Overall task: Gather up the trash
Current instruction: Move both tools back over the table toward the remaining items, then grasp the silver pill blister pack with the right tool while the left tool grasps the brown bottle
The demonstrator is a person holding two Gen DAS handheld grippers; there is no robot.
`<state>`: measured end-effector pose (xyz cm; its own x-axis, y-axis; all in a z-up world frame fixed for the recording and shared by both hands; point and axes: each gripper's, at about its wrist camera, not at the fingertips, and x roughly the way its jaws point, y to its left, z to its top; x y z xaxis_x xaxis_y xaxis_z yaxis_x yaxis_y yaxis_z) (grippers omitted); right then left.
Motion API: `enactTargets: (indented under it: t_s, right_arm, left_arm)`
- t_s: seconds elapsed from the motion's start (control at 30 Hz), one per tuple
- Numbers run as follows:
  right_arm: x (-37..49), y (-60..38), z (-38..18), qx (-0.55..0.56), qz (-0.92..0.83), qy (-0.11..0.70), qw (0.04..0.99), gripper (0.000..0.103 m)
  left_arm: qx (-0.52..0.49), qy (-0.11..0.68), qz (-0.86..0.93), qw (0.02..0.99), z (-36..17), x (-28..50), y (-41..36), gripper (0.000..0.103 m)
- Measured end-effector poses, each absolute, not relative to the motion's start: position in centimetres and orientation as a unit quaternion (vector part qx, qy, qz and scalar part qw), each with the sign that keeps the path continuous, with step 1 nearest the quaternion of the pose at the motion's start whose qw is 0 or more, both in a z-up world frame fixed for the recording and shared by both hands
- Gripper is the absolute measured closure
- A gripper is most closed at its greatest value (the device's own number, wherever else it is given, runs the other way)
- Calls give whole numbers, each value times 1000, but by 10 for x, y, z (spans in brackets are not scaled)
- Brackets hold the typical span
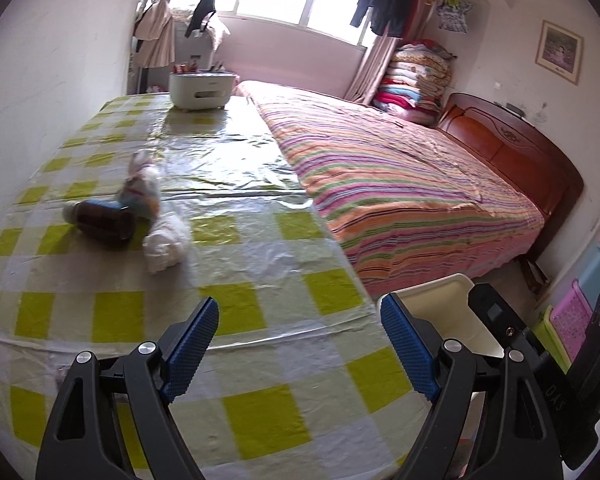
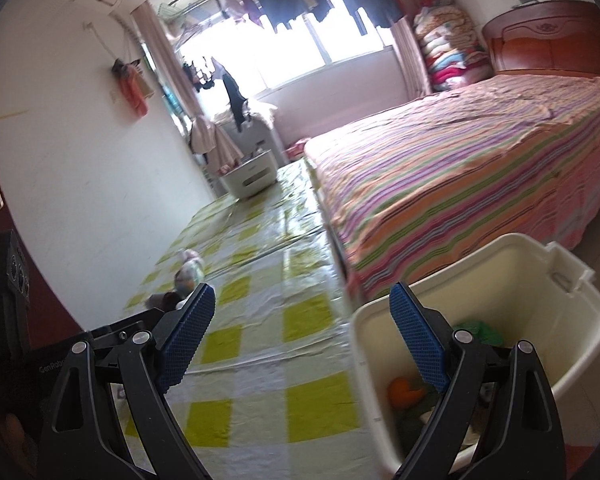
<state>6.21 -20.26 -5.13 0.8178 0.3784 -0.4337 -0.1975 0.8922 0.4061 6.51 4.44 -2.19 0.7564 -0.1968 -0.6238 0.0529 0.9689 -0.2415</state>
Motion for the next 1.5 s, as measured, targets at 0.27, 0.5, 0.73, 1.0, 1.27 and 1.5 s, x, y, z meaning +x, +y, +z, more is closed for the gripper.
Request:
enactTargets:
  t_s: [0.27,0.5,0.73,1.0,1.27,1.5]
  right_arm:
    - [66,-164,-53,162,211,277,923,15]
    - [59,-97,-58,131,341,304,880,15]
    - [58,-48,-64,94,433,338,830,15]
    - [73,-1,-76,26,485,376,789,15]
    - [80,59,-87,-138,558,379,725,16]
    - [100,74,-104,-169,559,403,705,17]
  left_arm:
    - [-48,359,-33,932,-36,38,77,22]
    - [-32,364,5,931,-42,15,126,22]
    - [-43,366,56,928,-46,-10,186,22]
    - [-95,365,91,922,-45,-20,224,22]
    - [-117,363,99,919,-41,-21,237,22]
    - [-131,372,99,913,-45,-12,240,22]
